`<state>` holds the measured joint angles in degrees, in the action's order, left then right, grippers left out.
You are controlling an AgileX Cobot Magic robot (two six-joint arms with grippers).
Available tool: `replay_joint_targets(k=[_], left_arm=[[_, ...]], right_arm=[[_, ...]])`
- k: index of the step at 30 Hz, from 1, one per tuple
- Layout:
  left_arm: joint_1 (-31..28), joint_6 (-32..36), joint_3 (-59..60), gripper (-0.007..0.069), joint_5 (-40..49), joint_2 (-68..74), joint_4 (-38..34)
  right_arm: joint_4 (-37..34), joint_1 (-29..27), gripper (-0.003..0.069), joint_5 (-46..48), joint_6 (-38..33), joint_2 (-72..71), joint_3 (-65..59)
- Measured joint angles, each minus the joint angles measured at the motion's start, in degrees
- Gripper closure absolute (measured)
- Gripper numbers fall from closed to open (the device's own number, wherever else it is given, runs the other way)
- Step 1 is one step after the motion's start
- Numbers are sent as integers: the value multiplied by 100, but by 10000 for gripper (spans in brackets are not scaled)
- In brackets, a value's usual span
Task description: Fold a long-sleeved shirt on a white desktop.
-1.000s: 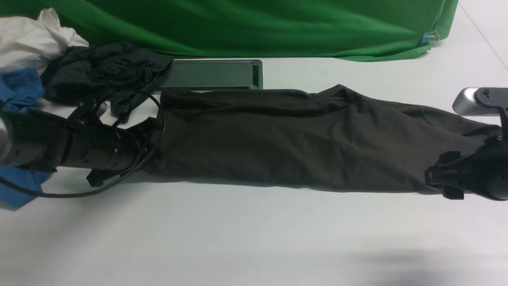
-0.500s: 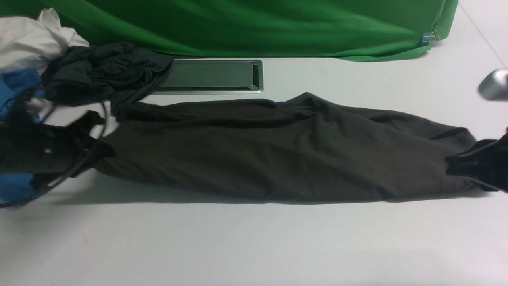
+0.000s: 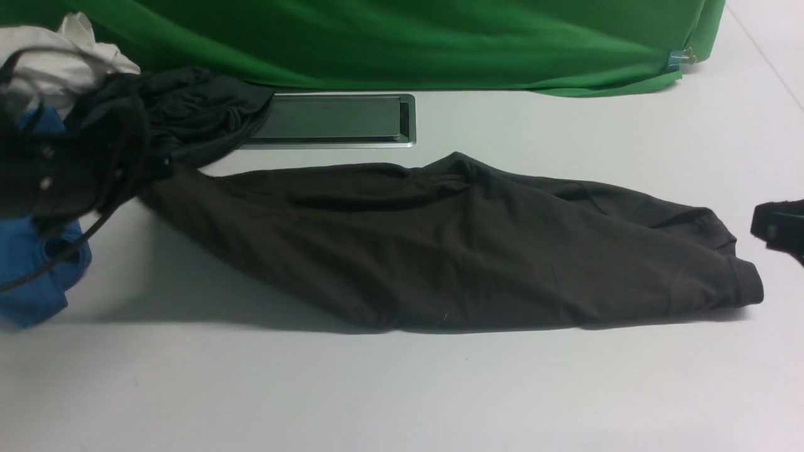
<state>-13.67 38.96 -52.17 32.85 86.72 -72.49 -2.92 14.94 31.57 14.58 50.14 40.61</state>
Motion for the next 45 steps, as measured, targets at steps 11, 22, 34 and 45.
replay_joint_targets(k=[11, 22, 34, 45], left_arm=[[3573, -5, -2568, 565, -1526, 1049, -621], [5716, -578, -6911, 519, -947, 5157, -456], [5717, -1738, -8060, 7, 367, 5393, 1498], [4619, -3737, -8113, -68, 3294, 4280, 4894]], right_arm=[[-326, 0, 602, 38, 287, -623, 302], [-436, 0, 584, 636, 33, -928, 302], [-436, 173, 492, 742, -127, -934, 302], [-436, 177, 410, 729, -823, -1036, 302]])
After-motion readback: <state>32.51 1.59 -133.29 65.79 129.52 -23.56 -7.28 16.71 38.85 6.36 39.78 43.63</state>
